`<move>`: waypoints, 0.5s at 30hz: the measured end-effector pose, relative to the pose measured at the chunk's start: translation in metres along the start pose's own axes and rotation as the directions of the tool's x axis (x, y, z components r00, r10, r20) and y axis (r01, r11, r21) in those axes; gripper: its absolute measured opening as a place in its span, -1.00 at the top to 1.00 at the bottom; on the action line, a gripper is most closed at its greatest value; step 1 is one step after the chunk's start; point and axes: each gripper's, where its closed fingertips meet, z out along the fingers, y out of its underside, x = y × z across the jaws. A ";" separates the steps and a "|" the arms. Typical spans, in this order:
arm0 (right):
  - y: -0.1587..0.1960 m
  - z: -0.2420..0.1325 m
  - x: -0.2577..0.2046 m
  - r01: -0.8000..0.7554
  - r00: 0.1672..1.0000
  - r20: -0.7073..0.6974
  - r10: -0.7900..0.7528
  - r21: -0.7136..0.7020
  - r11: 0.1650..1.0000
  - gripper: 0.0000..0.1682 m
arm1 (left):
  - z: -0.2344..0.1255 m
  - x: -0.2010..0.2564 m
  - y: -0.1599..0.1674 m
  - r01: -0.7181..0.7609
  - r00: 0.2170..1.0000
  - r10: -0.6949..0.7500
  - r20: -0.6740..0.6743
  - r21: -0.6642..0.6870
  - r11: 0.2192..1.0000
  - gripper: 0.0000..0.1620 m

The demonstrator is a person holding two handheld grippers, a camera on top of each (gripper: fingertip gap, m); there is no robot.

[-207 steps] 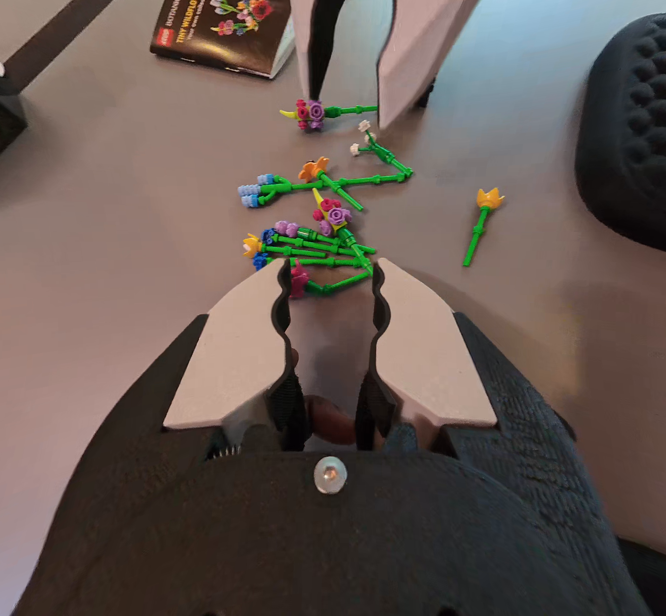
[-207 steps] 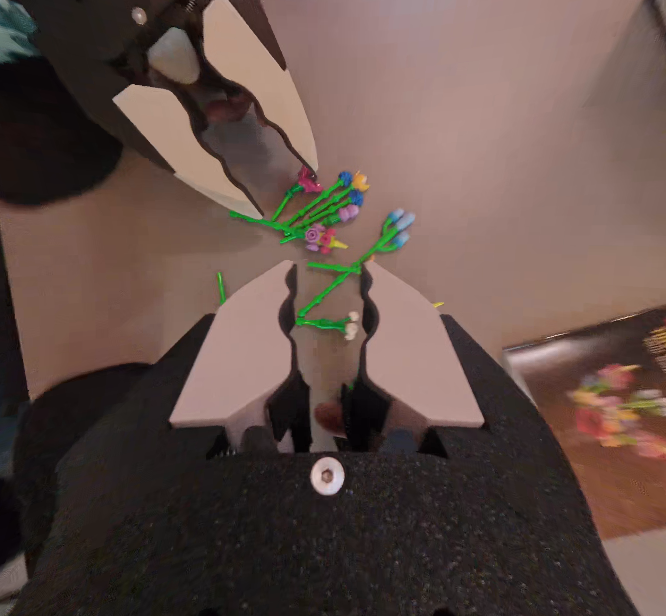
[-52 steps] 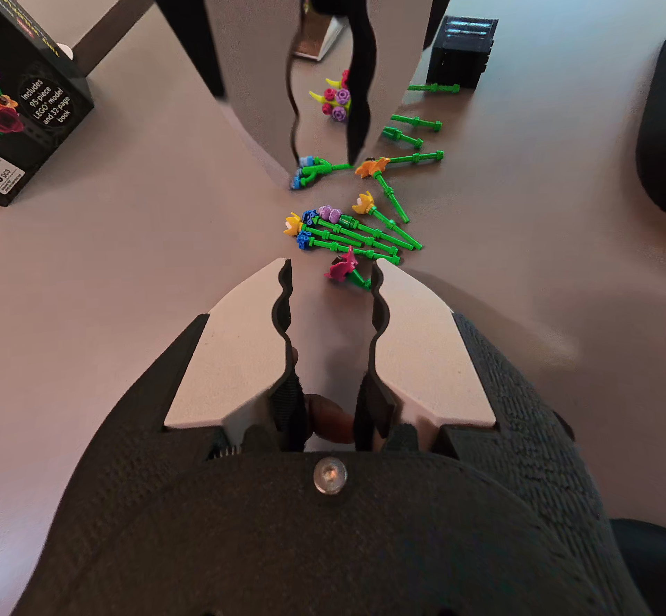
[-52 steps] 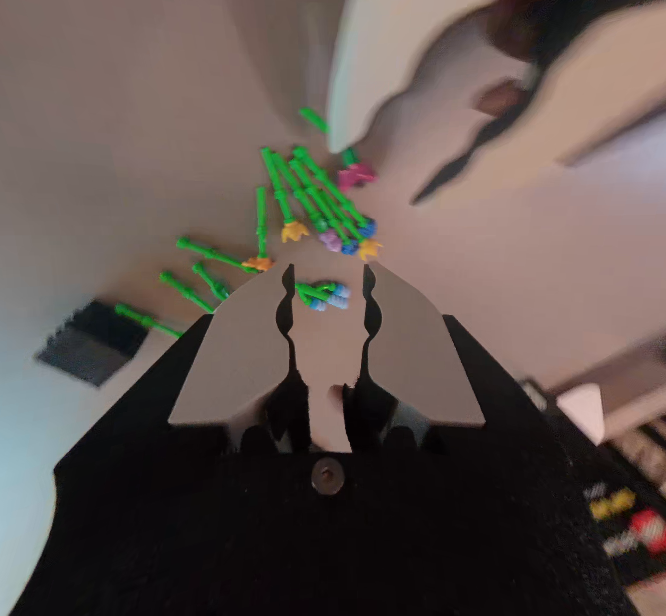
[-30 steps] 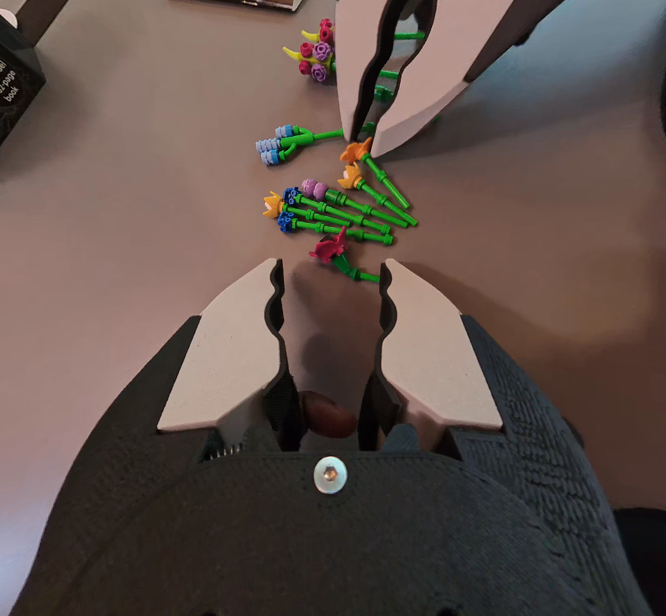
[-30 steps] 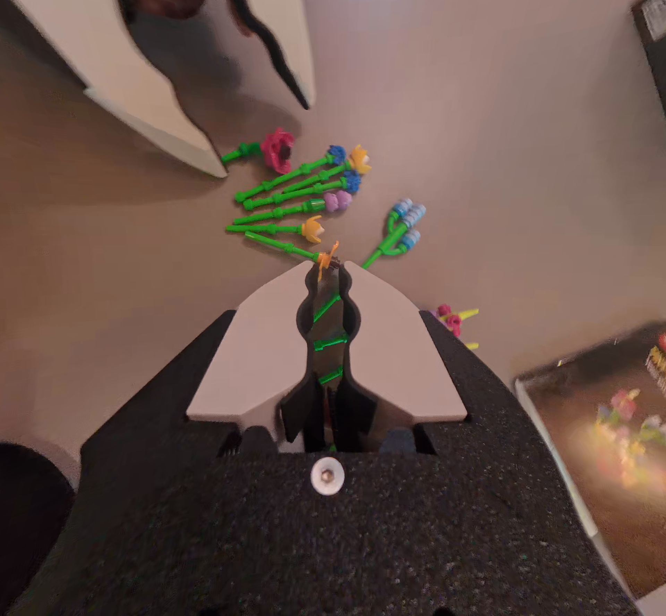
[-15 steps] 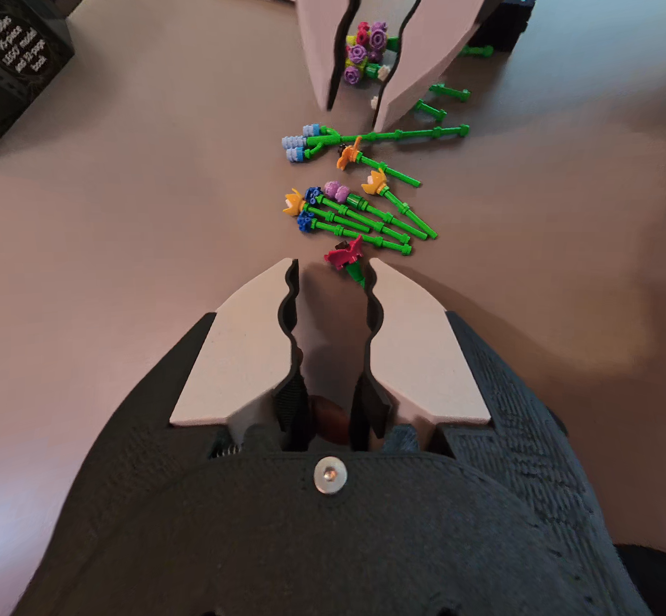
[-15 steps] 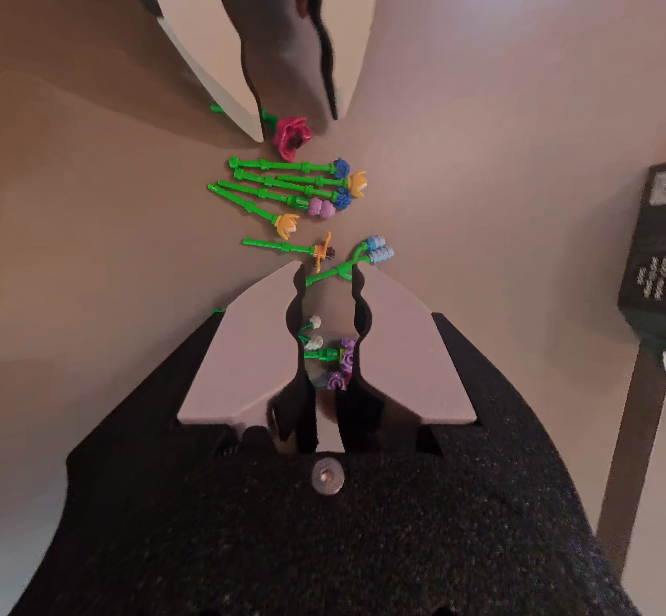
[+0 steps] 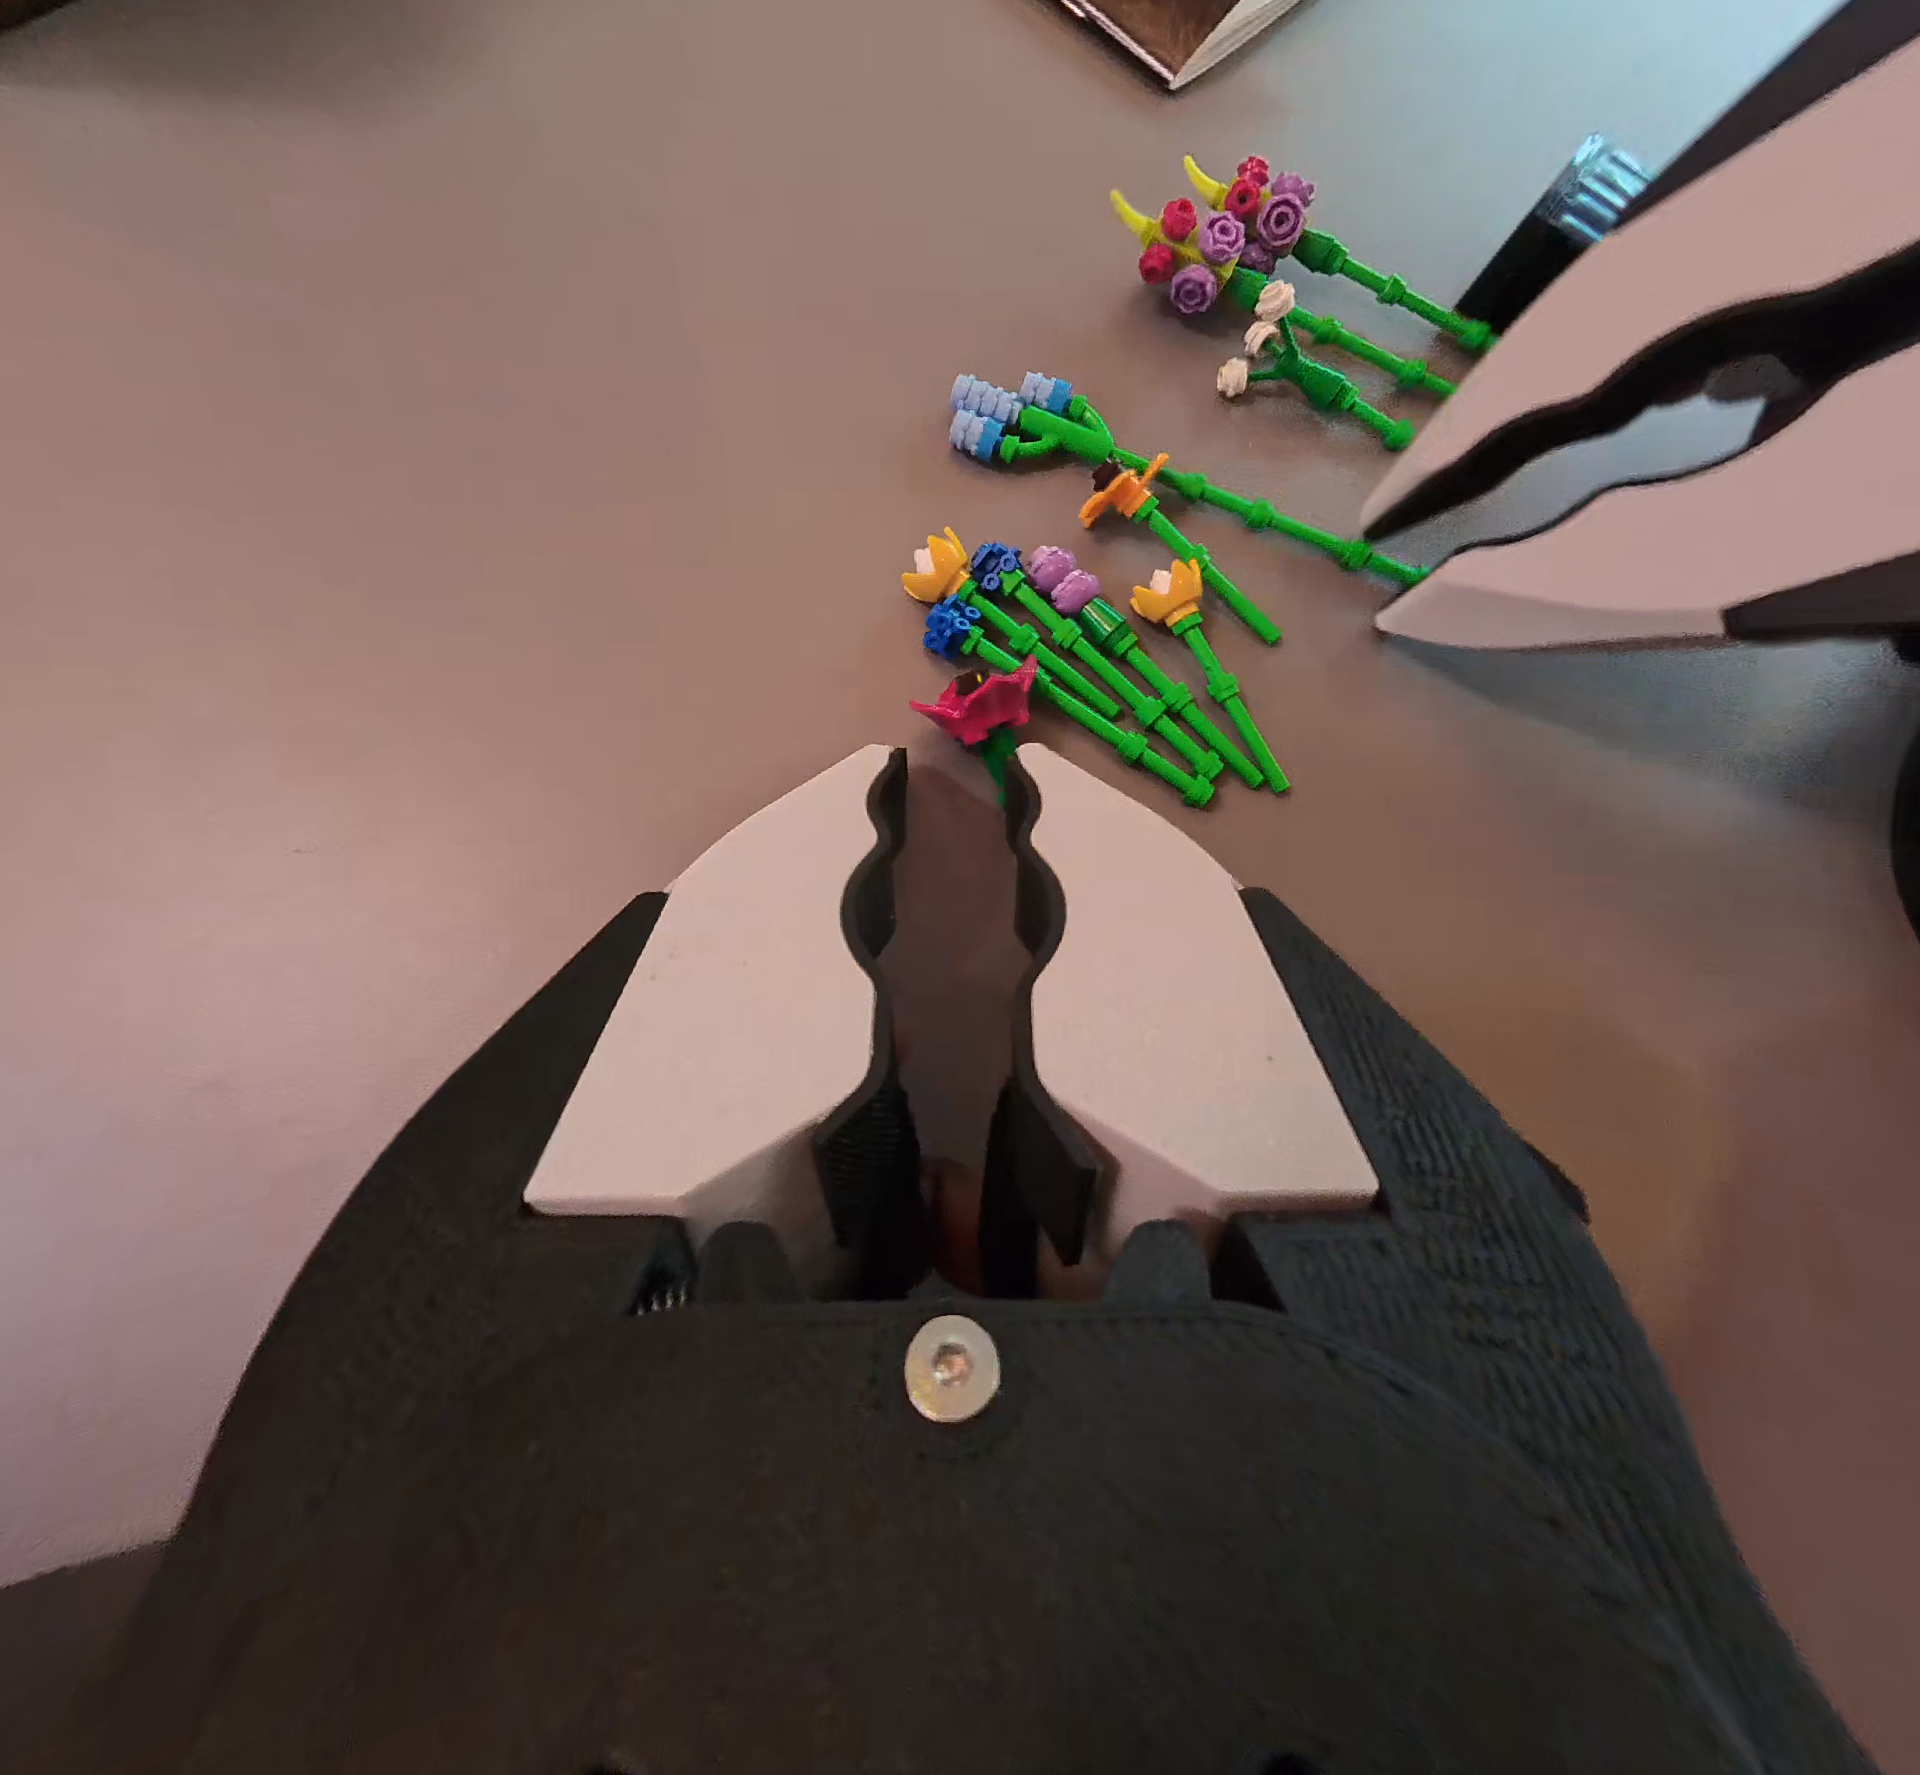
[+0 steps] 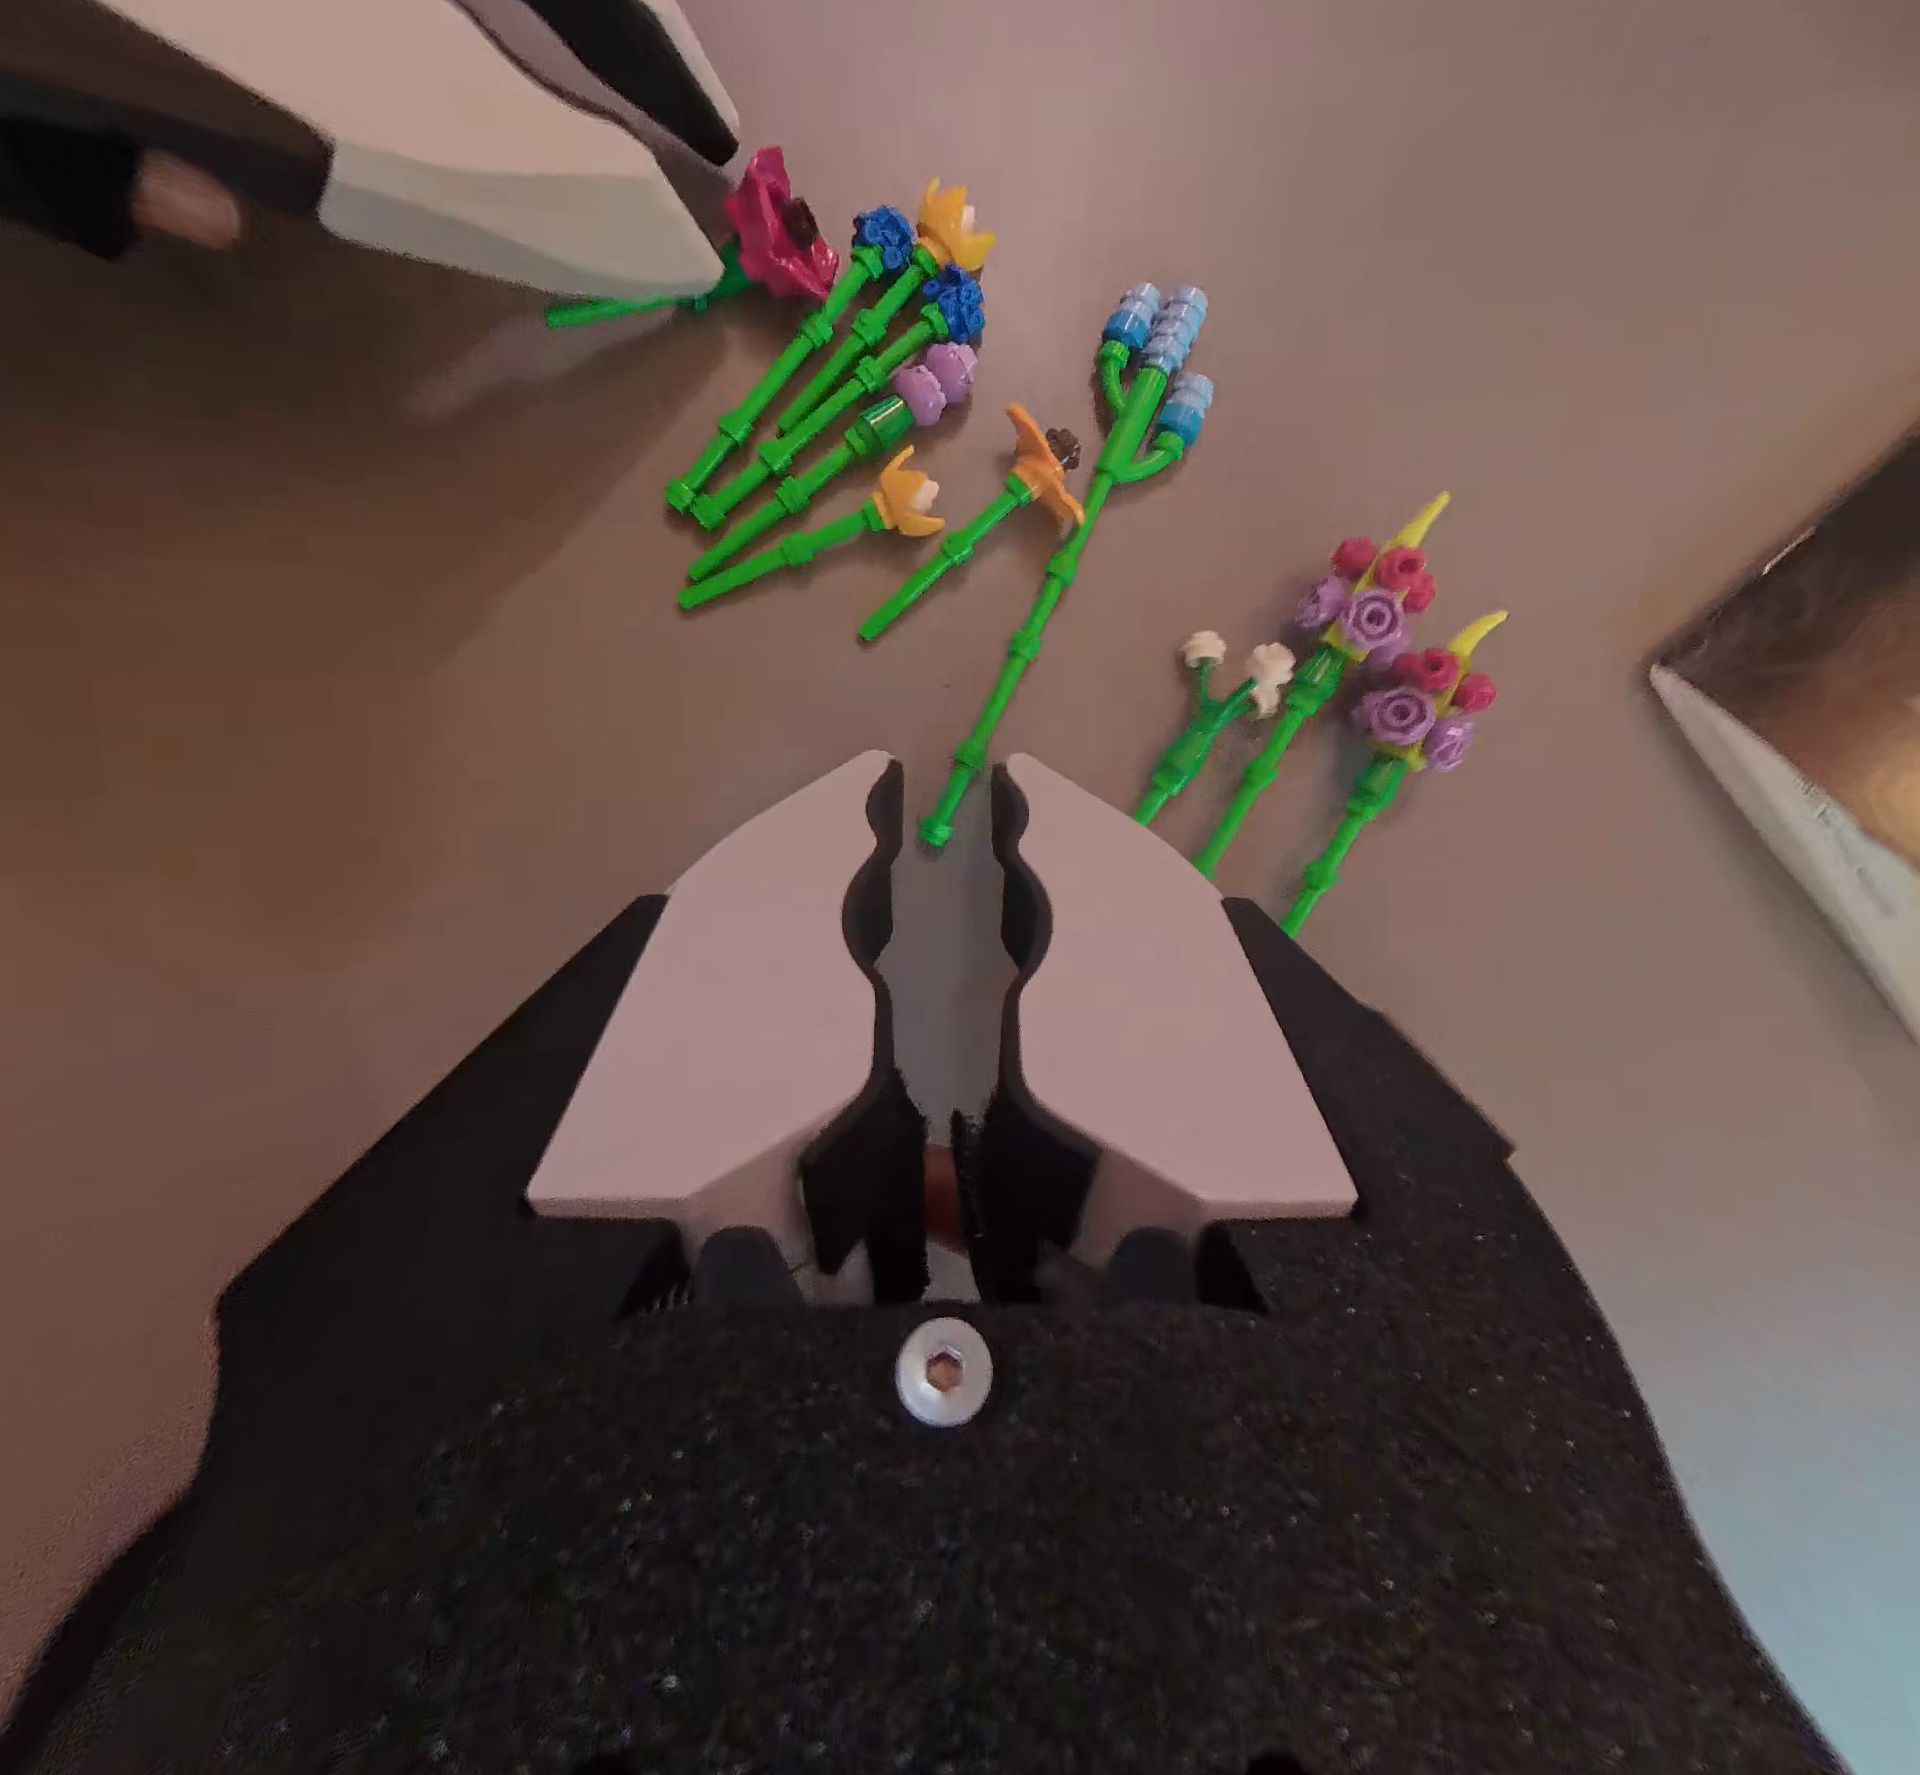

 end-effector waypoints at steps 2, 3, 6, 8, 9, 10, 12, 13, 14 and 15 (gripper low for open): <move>0.000 0.000 -0.013 -0.078 0.997 0.018 0.077 0.017 0.997 0.82 | -0.001 0.005 0.001 0.021 1.000 -0.021 -0.004 0.010 1.000 0.72; -0.001 -0.001 -0.022 -0.115 0.992 0.048 0.113 0.037 0.993 0.80 | -0.002 0.008 0.003 0.029 0.999 -0.029 -0.013 0.010 1.000 0.64; -0.002 -0.008 -0.034 -0.177 0.983 0.076 0.170 0.103 0.979 0.76 | -0.010 0.007 0.002 0.038 0.999 -0.037 -0.025 0.050 0.998 0.49; -0.003 -0.016 -0.024 -0.186 0.982 0.050 0.180 0.146 0.972 0.76 | -0.019 0.006 -0.003 0.025 0.998 -0.019 -0.056 0.105 0.994 0.45; -0.004 -0.019 -0.019 -0.185 0.983 0.045 0.180 0.161 0.969 0.76 | -0.022 0.010 -0.003 0.004 0.995 0.008 -0.096 0.119 0.993 0.42; -0.005 -0.022 -0.014 -0.184 0.983 0.042 0.179 0.174 0.967 0.75 | -0.025 0.018 -0.001 -0.029 0.989 0.047 -0.144 0.121 0.992 0.36; 0.000 -0.024 0.003 -0.191 0.981 -0.001 0.194 0.170 0.967 0.69 | -0.027 0.027 0.004 -0.119 0.974 0.140 -0.178 0.121 0.986 0.31; 0.005 -0.025 0.014 -0.195 0.978 -0.043 0.205 0.162 0.967 0.69 | -0.027 0.028 0.006 -0.170 0.968 0.188 -0.166 0.120 0.978 0.29; 0.007 -0.025 0.021 -0.200 0.975 -0.065 0.212 0.161 0.967 0.70 | -0.025 0.029 0.008 -0.212 0.962 0.228 -0.151 0.117 0.970 0.28; 0.008 -0.023 0.023 -0.209 0.973 -0.062 0.222 0.164 0.964 0.71 | -0.024 0.030 0.009 -0.244 0.956 0.257 -0.140 0.109 0.964 0.27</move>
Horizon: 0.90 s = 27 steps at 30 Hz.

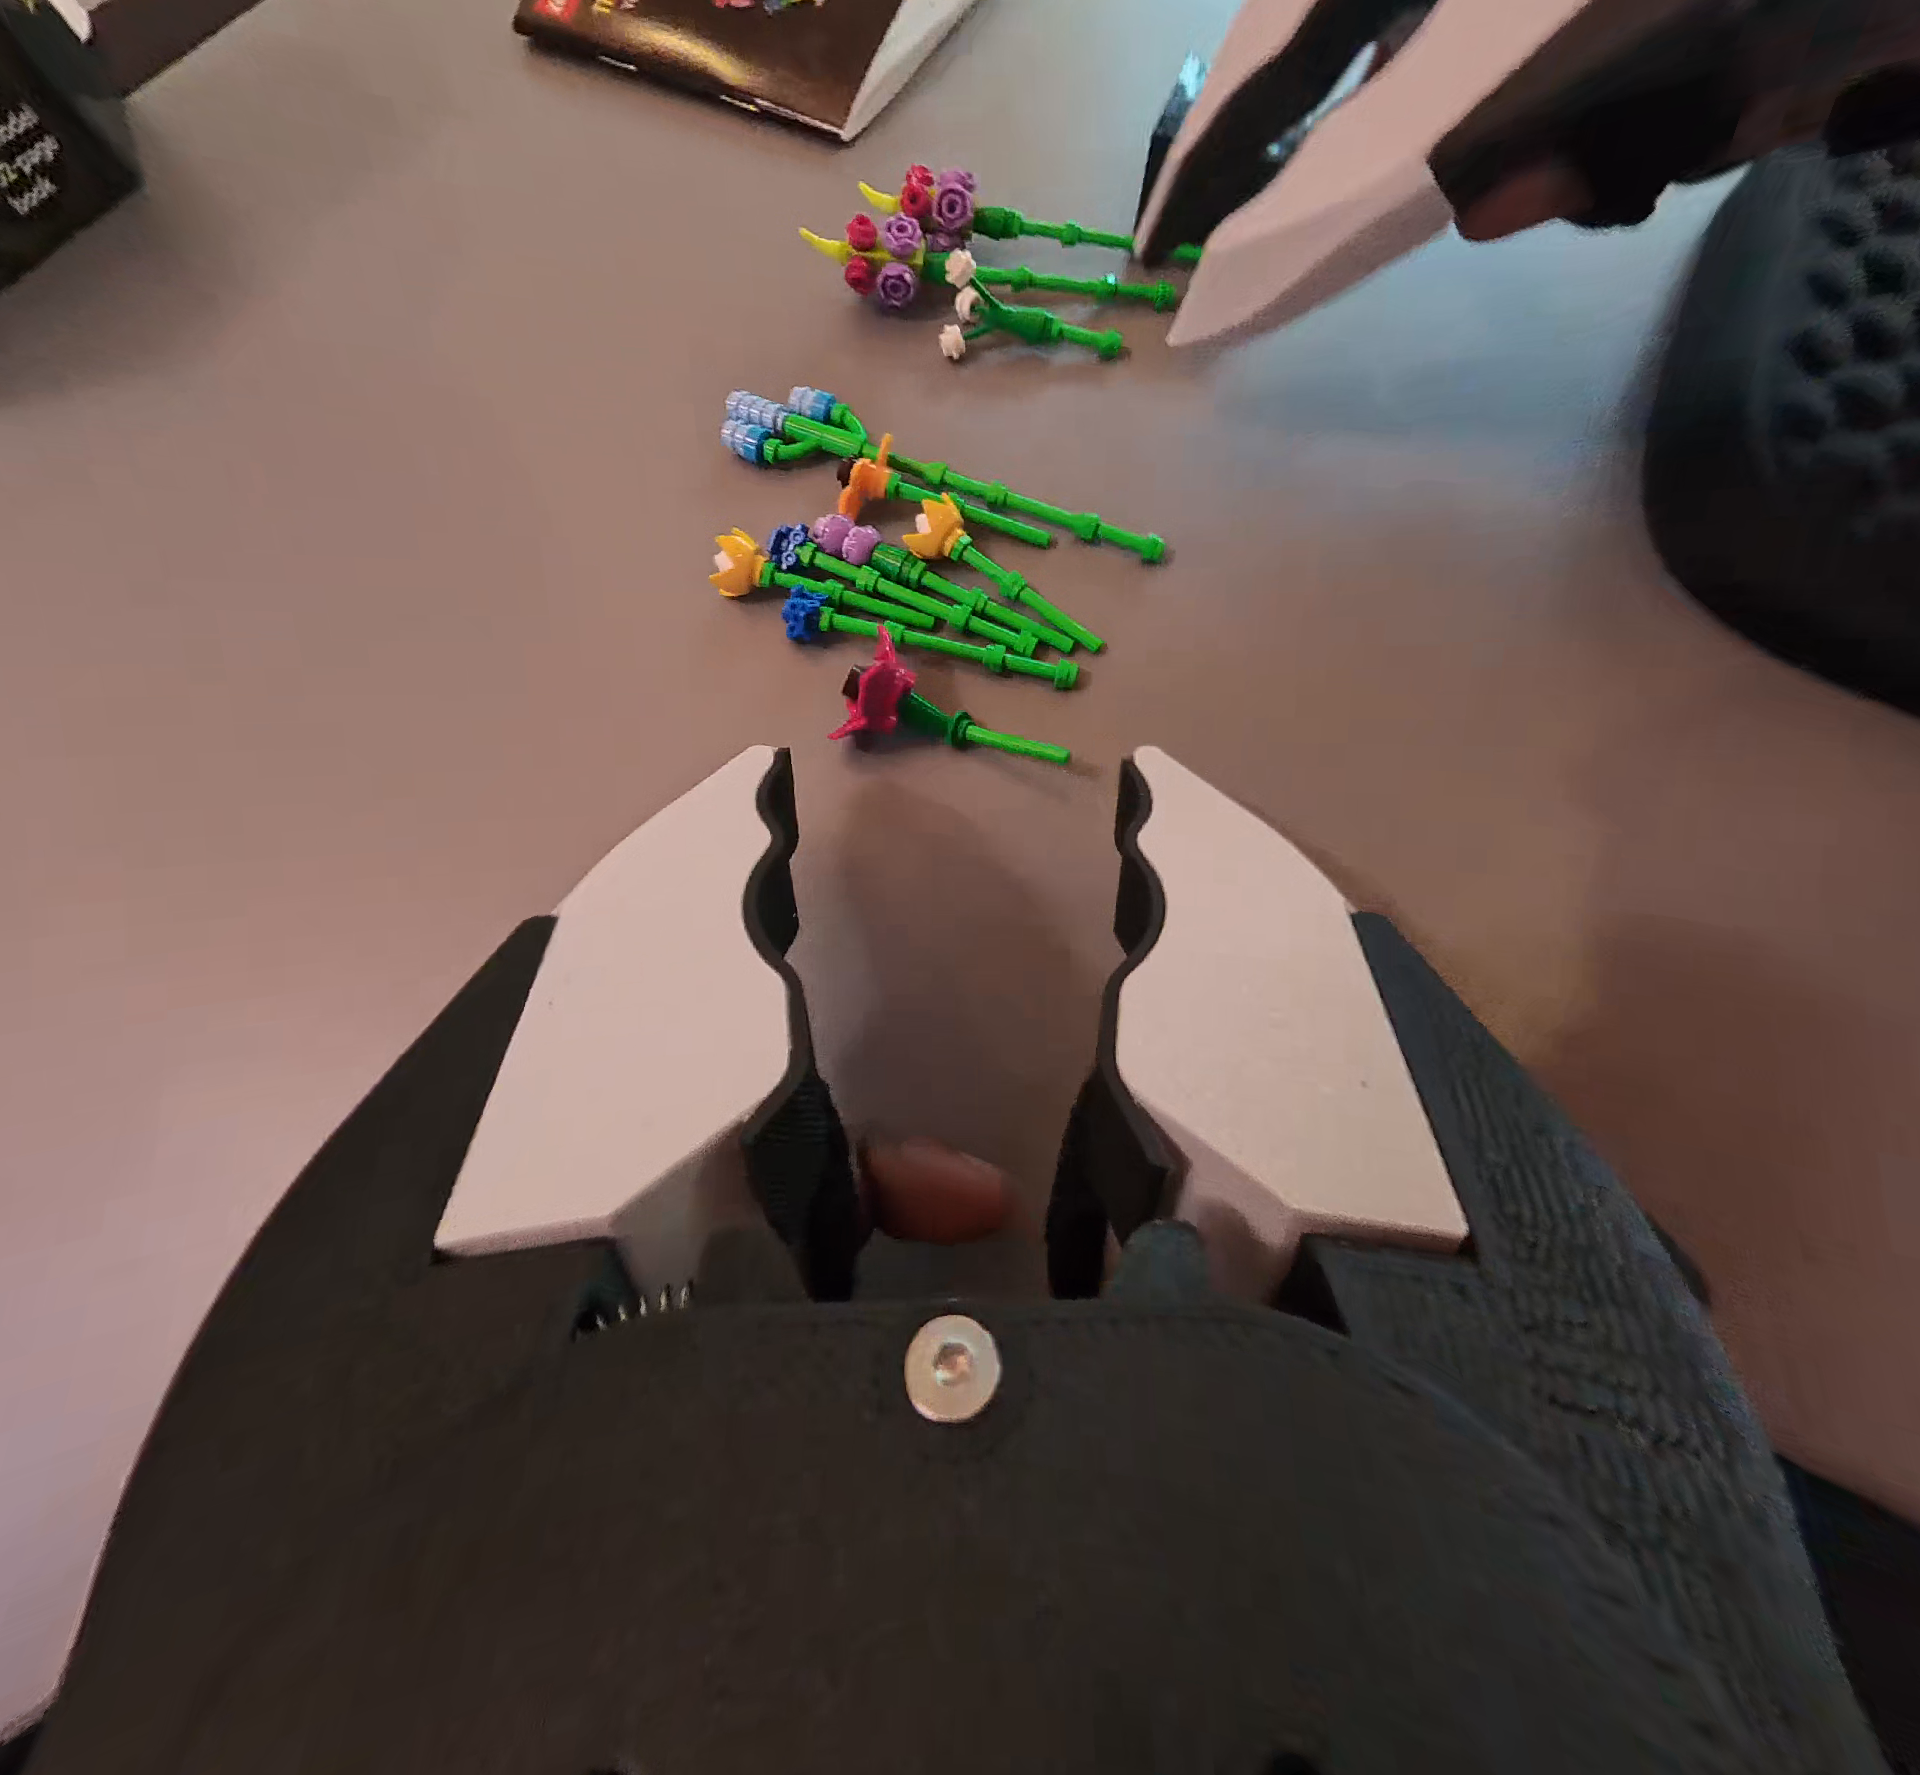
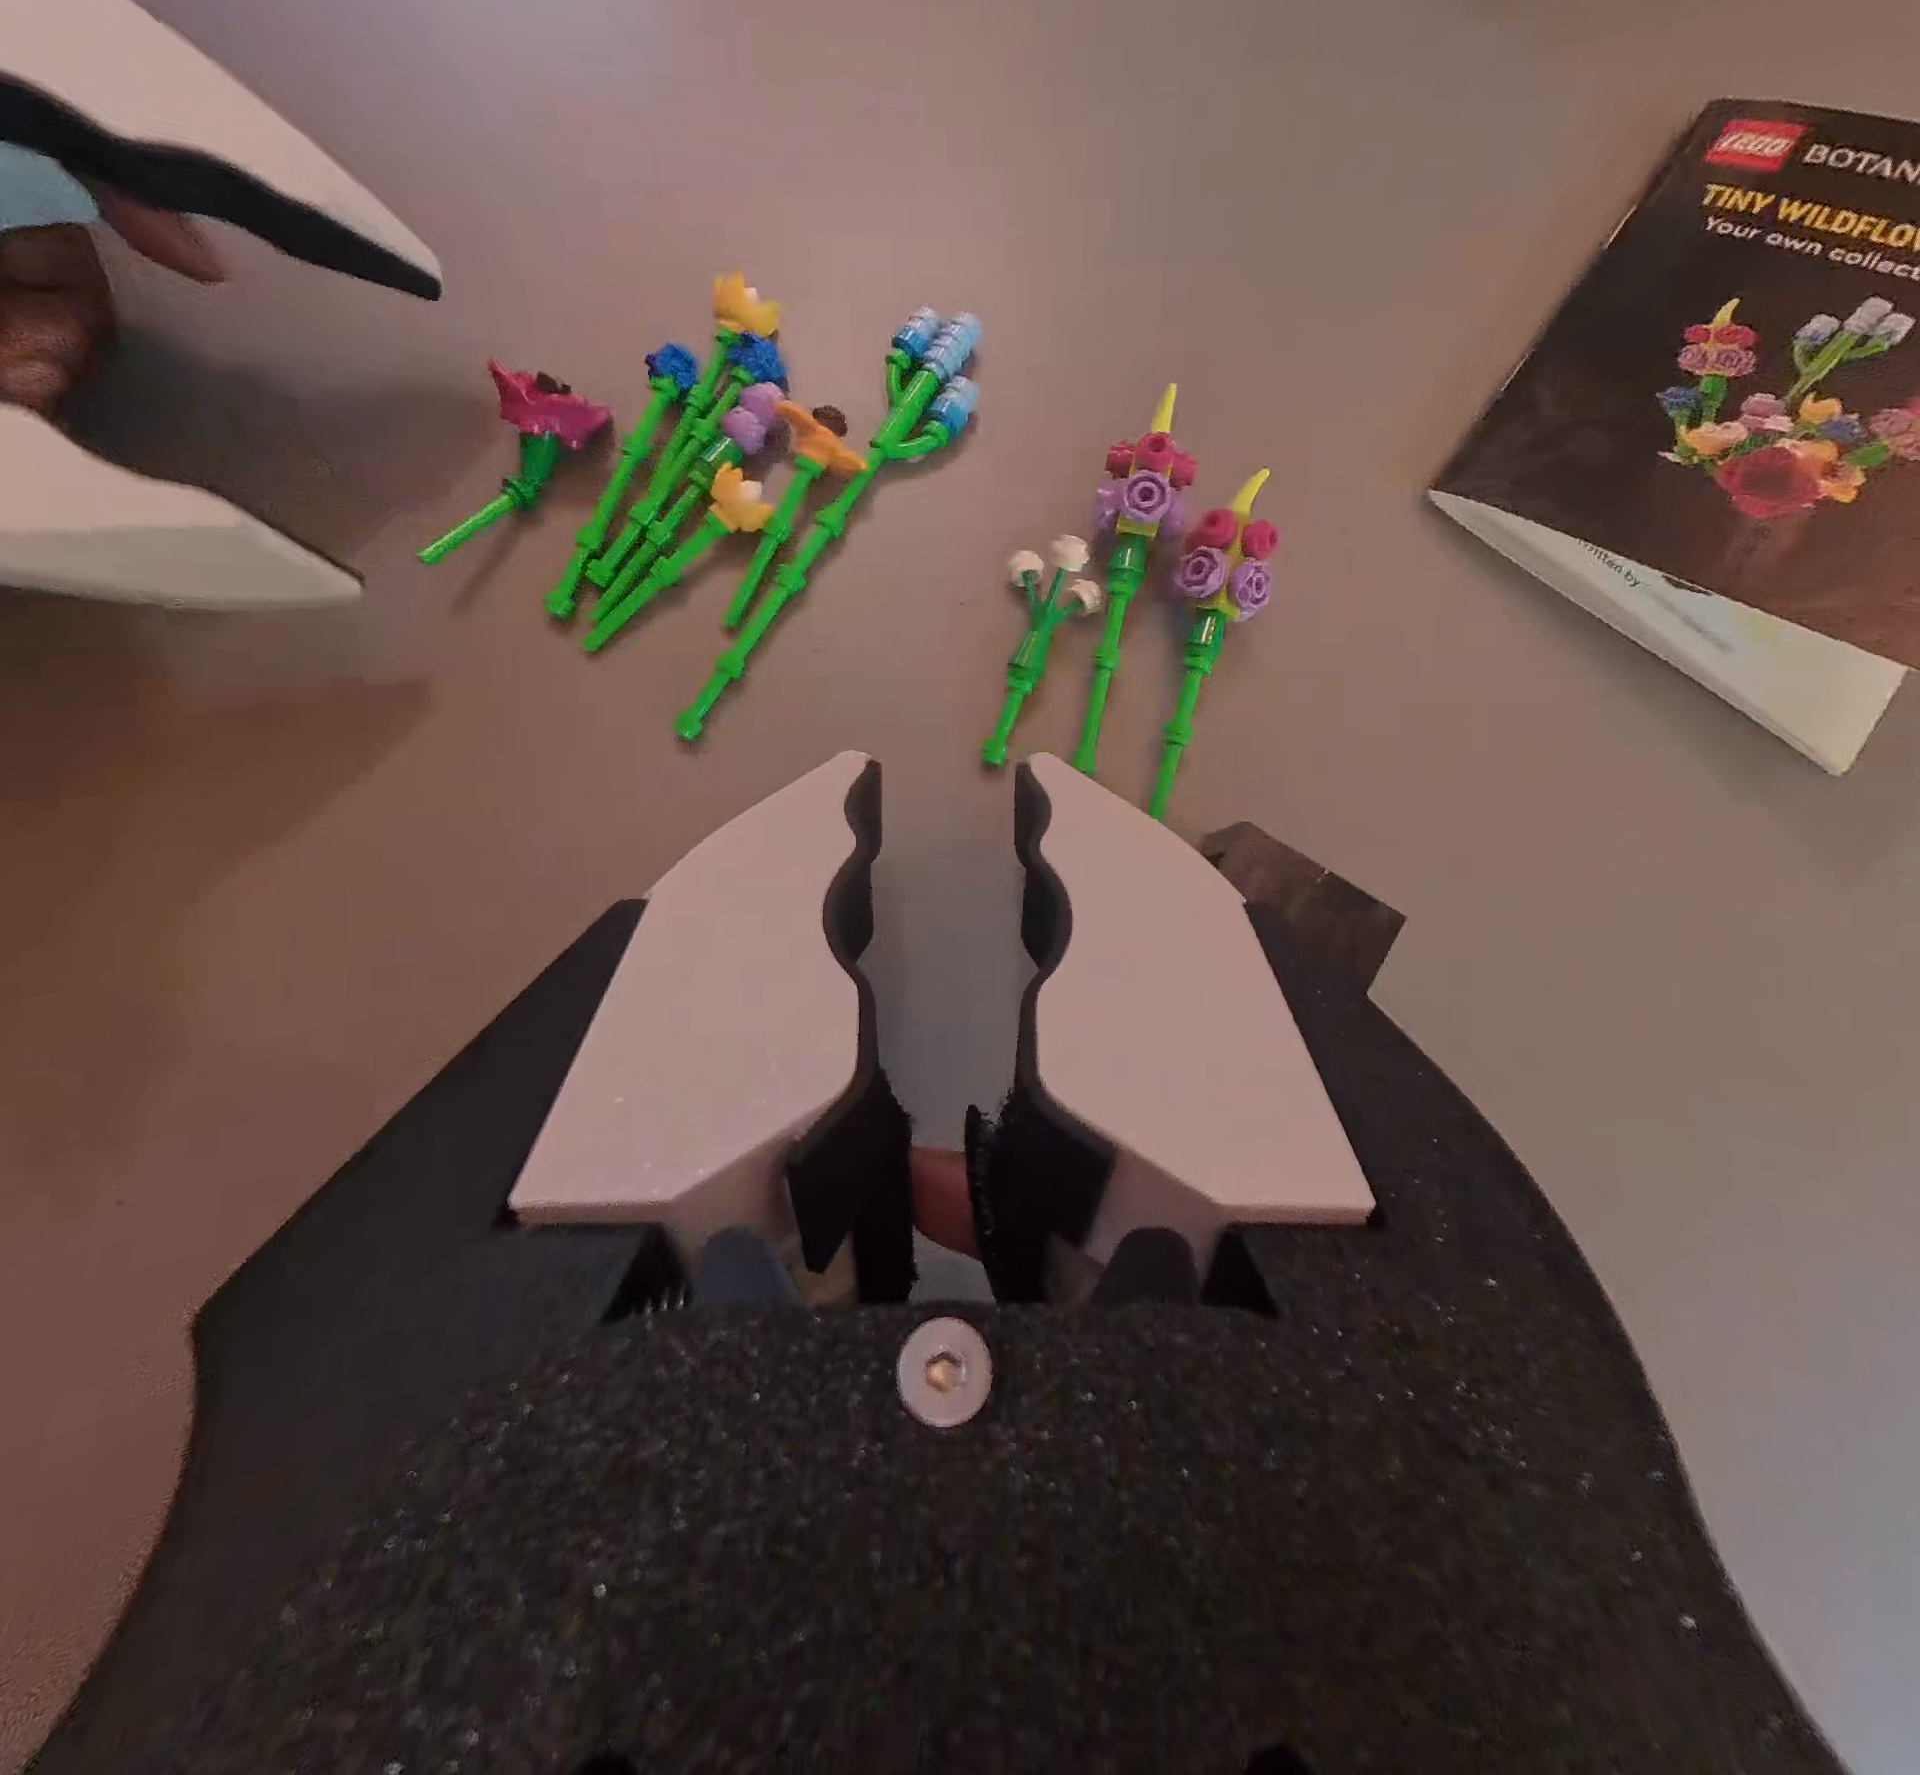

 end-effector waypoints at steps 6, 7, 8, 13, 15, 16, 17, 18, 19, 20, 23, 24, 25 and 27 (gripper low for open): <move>-0.003 0.016 0.008 0.013 0.999 -0.043 -0.016 -0.054 0.998 0.82 | 0.015 -0.017 0.002 -0.066 0.988 0.076 0.131 -0.076 0.995 0.27; -0.001 0.020 0.009 0.017 0.998 -0.052 -0.021 -0.077 0.997 0.83 | 0.017 -0.020 0.002 -0.075 0.985 0.086 0.148 -0.083 0.994 0.28; -0.001 0.024 0.009 0.017 0.999 -0.050 -0.021 -0.090 0.996 0.84 | 0.019 -0.023 0.000 -0.078 0.982 0.091 0.167 -0.083 0.993 0.31; -0.012 0.024 -0.007 0.027 1.000 -0.003 -0.027 -0.045 0.999 0.75 | 0.021 -0.025 -0.004 -0.094 0.977 0.106 0.186 -0.073 0.993 0.34; -0.015 0.015 0.009 0.012 0.997 -0.073 -0.013 -0.020 1.000 0.63 | 0.019 -0.022 -0.007 -0.103 0.980 0.109 0.166 -0.044 0.994 0.34; -0.013 0.012 0.016 -0.005 0.996 -0.089 0.003 -0.022 1.000 0.49 | 0.018 -0.021 -0.008 -0.104 0.982 0.107 0.157 -0.032 0.994 0.34; -0.011 0.010 0.019 -0.022 0.996 -0.087 0.019 -0.030 0.999 0.33 | 0.018 -0.020 -0.009 -0.101 0.984 0.103 0.147 -0.024 0.995 0.34; -0.010 0.011 0.019 -0.040 0.997 -0.068 0.037 -0.039 0.998 0.22 | 0.018 -0.020 -0.009 -0.097 0.985 0.099 0.139 -0.021 0.995 0.34; -0.009 0.013 0.015 -0.052 0.998 -0.040 0.050 -0.052 0.997 0.12 | 0.018 -0.019 -0.009 -0.093 0.986 0.095 0.134 -0.022 0.995 0.34; -0.008 0.015 0.011 -0.056 0.998 -0.019 0.055 -0.067 0.996 0.01 | 0.018 -0.019 -0.009 -0.093 0.987 0.095 0.132 -0.022 0.995 0.34; -0.009 0.023 0.003 -0.062 0.998 0.011 0.064 -0.097 0.993 -0.29 | 0.018 -0.017 -0.009 -0.107 0.986 0.109 0.127 -0.022 0.994 0.35; -0.007 0.025 0.000 -0.072 0.996 0.036 0.077 -0.115 0.991 -0.33 | 0.018 -0.017 -0.009 -0.110 0.986 0.112 0.127 -0.023 0.994 0.36; -0.004 0.026 -0.003 -0.079 0.995 0.053 0.087 -0.140 0.987 -0.38 | 0.018 -0.017 -0.008 -0.111 0.985 0.113 0.127 -0.026 0.993 0.36; -0.001 0.029 -0.005 -0.080 0.994 0.055 0.089 -0.154 0.985 -0.44 | 0.020 -0.017 -0.006 -0.107 0.986 0.111 0.121 -0.043 0.993 0.39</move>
